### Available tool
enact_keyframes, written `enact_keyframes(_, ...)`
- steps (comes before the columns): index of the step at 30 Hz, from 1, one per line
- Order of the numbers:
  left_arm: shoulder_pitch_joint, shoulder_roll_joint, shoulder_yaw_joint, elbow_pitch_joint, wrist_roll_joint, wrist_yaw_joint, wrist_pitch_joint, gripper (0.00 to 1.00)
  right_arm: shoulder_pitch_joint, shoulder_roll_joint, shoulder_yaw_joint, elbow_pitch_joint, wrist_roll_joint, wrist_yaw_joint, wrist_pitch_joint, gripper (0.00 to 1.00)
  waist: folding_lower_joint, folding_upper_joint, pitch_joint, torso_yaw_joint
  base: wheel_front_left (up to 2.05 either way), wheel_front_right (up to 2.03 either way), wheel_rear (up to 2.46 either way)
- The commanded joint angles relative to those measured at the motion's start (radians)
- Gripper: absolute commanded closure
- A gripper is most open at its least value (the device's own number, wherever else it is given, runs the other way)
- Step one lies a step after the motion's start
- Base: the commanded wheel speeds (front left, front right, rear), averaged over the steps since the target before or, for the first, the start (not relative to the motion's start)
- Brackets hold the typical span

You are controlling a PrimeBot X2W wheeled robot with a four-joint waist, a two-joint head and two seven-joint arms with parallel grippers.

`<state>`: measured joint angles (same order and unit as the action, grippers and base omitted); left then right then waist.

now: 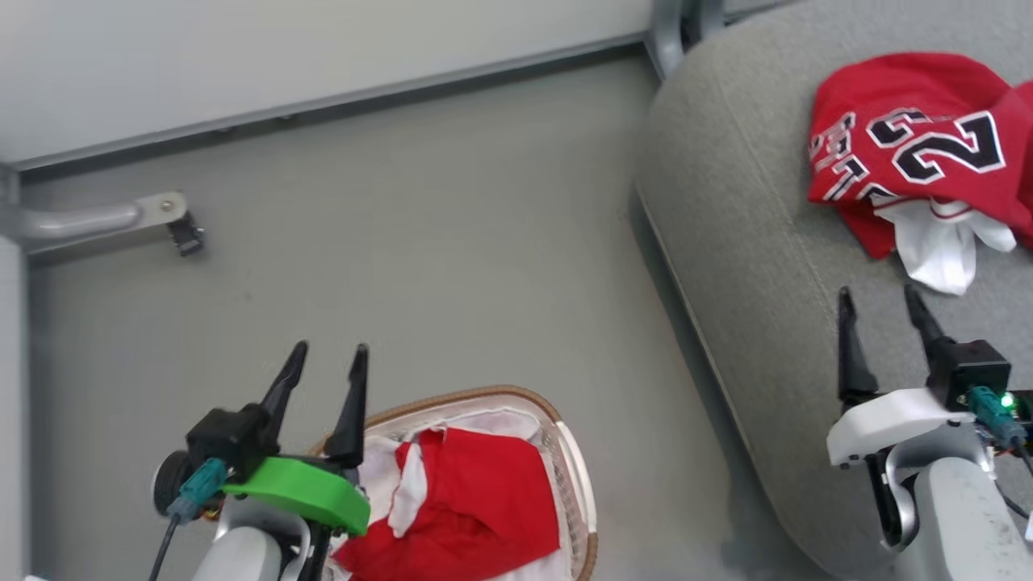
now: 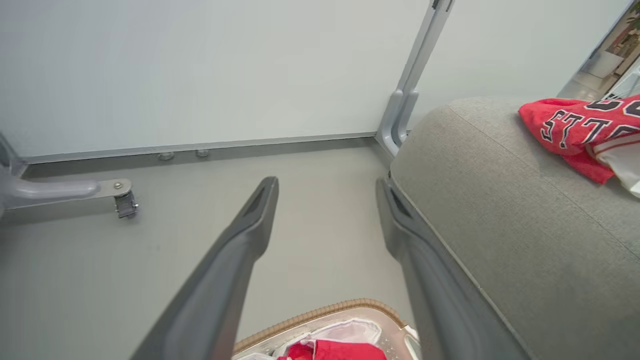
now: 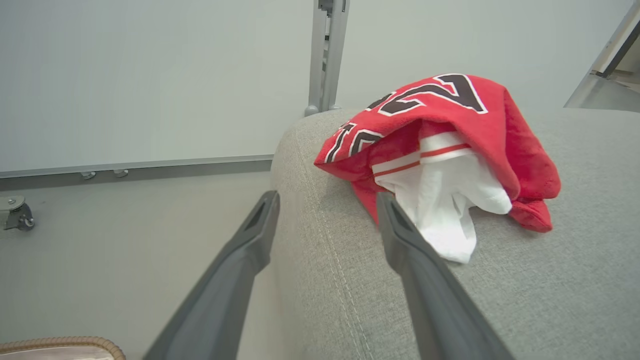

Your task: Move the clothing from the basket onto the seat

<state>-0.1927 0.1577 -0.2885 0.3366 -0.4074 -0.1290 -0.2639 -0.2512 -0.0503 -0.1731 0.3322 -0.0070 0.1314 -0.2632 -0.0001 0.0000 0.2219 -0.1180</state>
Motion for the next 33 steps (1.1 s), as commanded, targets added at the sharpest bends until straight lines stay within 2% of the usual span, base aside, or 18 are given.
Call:
enact_keyframes(1, 0.029, -0.008, 0.025, 0.011, 0.022, -0.002, 0.000, 0.00, 0.015, -0.004, 0.016, 0.003, 0.021, -0.001, -0.002, 0.00, 0.0001, 0.0000, -0.106, 0.109, 0.00, 0.00, 0.00)
enact_keyframes(5, 0.062, -0.010, 0.105, 0.021, 0.087, -0.002, 0.000, 0.00, 0.016, -0.003, 0.080, 0.014, 0.096, -0.001, -0.002, 0.00, 0.0001, 0.0000, -0.140, 0.147, 0.00, 0.00, 0.00)
enact_keyframes(12, 0.130, -0.040, 0.262, 0.012, 0.194, -0.002, 0.000, 0.00, 0.032, -0.003, 0.159, 0.025, 0.159, -0.001, -0.002, 0.00, 0.0001, 0.0000, -0.190, 0.183, 0.00, 0.00, 0.00)
enact_keyframes(17, 0.179, -0.077, 0.339, -0.014, 0.209, -0.002, 0.000, 0.00, 0.065, -0.003, 0.171, 0.024, 0.190, -0.001, -0.002, 0.00, 0.0001, 0.0000, -0.211, 0.195, 0.00, 0.00, 0.00)
enact_keyframes(25, 0.213, -0.094, 0.340, -0.016, 0.221, -0.002, 0.000, 0.00, 0.092, -0.003, 0.170, 0.028, 0.194, -0.001, -0.002, 0.00, 0.0001, 0.0000, -0.219, 0.197, 0.00, 0.00, 0.00)
enact_keyframes(33, 0.181, -0.098, 0.259, 0.019, 0.199, -0.002, 0.000, 0.00, 0.055, -0.003, 0.181, 0.005, 0.184, -0.001, -0.002, 0.00, 0.0001, 0.0000, -0.173, 0.180, 0.00, 0.00, 0.00)
